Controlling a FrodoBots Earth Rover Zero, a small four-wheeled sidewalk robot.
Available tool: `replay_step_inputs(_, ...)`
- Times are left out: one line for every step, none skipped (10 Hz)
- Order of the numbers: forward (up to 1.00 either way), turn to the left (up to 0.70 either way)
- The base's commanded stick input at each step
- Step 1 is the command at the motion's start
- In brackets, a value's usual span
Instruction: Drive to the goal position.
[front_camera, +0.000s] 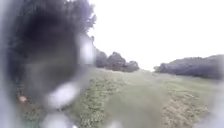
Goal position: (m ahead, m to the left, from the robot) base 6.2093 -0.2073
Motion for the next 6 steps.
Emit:
replay_step_inputs(0.85, 0.00)
replay_step_inputs(0.85, 0.00)
replay_step_inputs(0.85, 0.00)
replay_step_inputs(0.85, 0.00)
replay_step_inputs(0.85, 0.00)
replay_step_inputs(0.85, 0.00)
